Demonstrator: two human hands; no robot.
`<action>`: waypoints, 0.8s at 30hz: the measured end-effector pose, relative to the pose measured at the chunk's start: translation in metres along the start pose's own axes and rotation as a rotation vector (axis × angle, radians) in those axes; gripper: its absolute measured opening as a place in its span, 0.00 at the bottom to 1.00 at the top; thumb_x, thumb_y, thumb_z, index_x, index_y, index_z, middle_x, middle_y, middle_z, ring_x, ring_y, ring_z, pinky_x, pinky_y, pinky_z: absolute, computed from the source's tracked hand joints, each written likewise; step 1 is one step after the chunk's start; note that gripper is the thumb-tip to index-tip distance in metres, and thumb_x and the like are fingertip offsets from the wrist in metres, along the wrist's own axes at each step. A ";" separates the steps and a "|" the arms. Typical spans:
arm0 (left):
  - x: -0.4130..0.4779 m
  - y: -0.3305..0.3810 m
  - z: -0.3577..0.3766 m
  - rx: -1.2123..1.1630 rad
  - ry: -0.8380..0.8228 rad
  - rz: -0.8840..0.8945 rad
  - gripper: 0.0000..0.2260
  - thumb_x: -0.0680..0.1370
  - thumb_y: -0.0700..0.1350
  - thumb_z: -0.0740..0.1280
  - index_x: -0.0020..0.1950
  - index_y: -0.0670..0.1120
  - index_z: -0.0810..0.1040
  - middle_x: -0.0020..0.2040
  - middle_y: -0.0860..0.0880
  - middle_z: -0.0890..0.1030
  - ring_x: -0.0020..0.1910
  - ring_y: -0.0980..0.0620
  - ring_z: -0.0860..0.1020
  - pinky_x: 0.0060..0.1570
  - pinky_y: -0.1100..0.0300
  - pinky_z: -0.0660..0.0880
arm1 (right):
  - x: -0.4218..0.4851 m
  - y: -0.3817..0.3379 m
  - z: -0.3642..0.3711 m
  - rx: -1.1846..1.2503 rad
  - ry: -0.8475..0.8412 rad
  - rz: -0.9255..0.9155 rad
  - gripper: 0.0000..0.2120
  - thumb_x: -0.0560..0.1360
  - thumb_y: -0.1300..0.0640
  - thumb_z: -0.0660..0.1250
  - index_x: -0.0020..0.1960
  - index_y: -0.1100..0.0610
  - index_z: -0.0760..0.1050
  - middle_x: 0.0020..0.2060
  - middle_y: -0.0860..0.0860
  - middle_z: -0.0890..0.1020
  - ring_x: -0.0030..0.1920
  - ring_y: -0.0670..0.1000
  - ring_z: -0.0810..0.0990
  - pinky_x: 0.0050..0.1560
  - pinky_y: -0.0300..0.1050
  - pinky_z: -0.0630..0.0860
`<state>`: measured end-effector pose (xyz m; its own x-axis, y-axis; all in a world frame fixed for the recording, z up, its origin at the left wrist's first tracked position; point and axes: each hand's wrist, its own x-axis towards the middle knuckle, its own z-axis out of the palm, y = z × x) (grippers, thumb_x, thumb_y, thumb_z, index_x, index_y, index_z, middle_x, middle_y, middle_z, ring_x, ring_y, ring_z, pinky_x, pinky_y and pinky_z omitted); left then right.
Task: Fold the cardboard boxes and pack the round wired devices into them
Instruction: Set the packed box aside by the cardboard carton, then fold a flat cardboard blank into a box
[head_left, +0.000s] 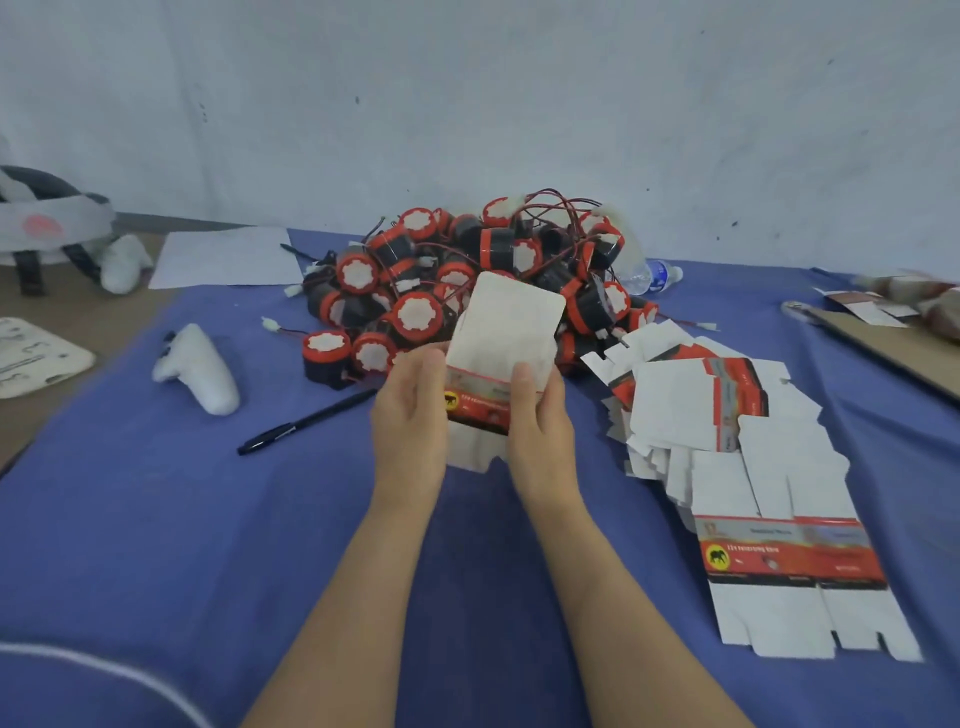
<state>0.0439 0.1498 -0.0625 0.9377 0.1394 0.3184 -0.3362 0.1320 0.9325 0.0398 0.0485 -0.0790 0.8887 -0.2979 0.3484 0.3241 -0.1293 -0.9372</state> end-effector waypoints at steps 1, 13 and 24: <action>-0.001 0.001 0.000 0.020 -0.022 0.024 0.10 0.81 0.51 0.61 0.56 0.51 0.80 0.51 0.52 0.83 0.52 0.53 0.81 0.49 0.55 0.78 | 0.001 -0.001 -0.003 0.014 0.045 0.025 0.27 0.75 0.33 0.52 0.68 0.46 0.67 0.51 0.37 0.80 0.49 0.32 0.78 0.41 0.27 0.74; 0.004 -0.008 0.003 0.165 -0.100 -0.139 0.24 0.79 0.62 0.55 0.74 0.58 0.60 0.60 0.56 0.75 0.53 0.59 0.77 0.49 0.60 0.77 | 0.011 -0.020 -0.021 0.049 -0.120 0.165 0.17 0.79 0.38 0.50 0.54 0.41 0.75 0.48 0.43 0.82 0.42 0.35 0.81 0.38 0.30 0.75; 0.013 -0.001 -0.008 -0.268 0.042 -0.443 0.18 0.82 0.60 0.54 0.55 0.54 0.79 0.42 0.53 0.86 0.40 0.54 0.84 0.43 0.56 0.78 | 0.006 -0.006 -0.017 -0.182 -0.386 -0.030 0.27 0.76 0.49 0.68 0.68 0.32 0.62 0.64 0.45 0.76 0.61 0.49 0.77 0.61 0.50 0.76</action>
<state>0.0563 0.1592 -0.0609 0.9926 0.0516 -0.1096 0.0766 0.4336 0.8979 0.0377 0.0316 -0.0713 0.9473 0.0803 0.3101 0.3195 -0.3076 -0.8963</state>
